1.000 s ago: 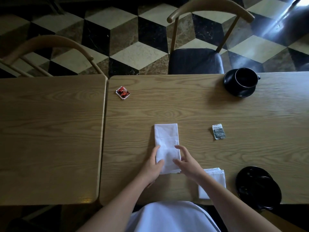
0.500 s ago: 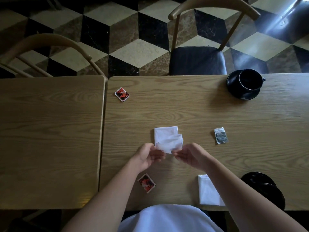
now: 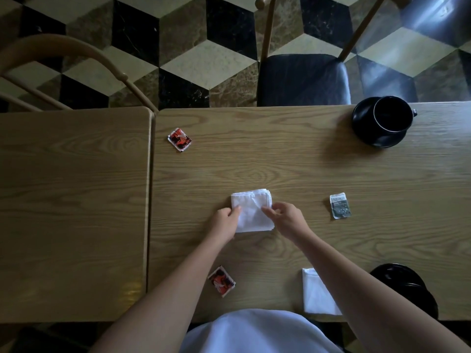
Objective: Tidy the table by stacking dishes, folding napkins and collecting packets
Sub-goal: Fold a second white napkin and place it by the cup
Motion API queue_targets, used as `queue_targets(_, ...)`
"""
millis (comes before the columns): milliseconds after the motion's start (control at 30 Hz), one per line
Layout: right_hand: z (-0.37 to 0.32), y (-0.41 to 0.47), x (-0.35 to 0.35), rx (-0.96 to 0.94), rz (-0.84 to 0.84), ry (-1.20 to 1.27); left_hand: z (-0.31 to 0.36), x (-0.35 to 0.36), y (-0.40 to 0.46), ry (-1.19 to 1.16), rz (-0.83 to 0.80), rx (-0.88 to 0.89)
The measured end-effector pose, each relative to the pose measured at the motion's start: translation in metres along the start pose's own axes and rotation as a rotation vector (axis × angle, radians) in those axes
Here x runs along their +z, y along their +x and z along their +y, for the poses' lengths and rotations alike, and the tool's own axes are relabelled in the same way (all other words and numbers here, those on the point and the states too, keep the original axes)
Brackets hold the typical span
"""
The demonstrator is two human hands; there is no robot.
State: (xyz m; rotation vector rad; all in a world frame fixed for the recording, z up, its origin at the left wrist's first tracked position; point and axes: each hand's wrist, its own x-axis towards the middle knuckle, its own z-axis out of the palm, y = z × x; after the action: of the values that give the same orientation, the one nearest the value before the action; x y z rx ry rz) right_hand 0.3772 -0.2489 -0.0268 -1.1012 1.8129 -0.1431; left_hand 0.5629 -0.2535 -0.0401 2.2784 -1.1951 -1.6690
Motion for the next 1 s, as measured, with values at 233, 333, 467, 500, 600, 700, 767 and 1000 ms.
queue_targets(233, -0.010, -0.010, 0.003, -0.124, 0.213, -0.156, -0.001, 0.001, -0.013, 0.452, 0.341, 0.544)
queue_targets(333, -0.010, -0.012, 0.003, -0.536, 0.130, -0.471, -0.002, -0.002, -0.012, 0.631, 0.284, 0.816)
queue_targets(467, -0.028, 0.011, 0.001, -0.567, -0.142, -0.805, 0.026, -0.005, 0.001, 0.822, -0.019, 0.727)
queue_targets(500, -0.032, 0.017, 0.000, -0.551, -0.178, -0.848, 0.033, -0.005, 0.005, 0.901, -0.064, 0.663)
queue_targets(600, -0.038, 0.030, -0.001, -0.526, -0.229, -0.916, 0.045, -0.004, 0.014, 1.065, -0.107, 0.528)
queue_targets(700, -0.037, 0.036, 0.000, -0.551, -0.232, -0.938, 0.049, 0.005, 0.018, 1.162, -0.092, 0.481)
queue_targets(767, -0.034, 0.040, 0.003, -0.567, -0.222, -0.936, 0.050, 0.010, 0.022, 1.197, -0.064, 0.445)
queue_targets(1000, -0.031, 0.036, 0.003, -0.527, -0.150, -0.806, 0.062, 0.023, 0.016, 1.192, -0.043, 0.384)
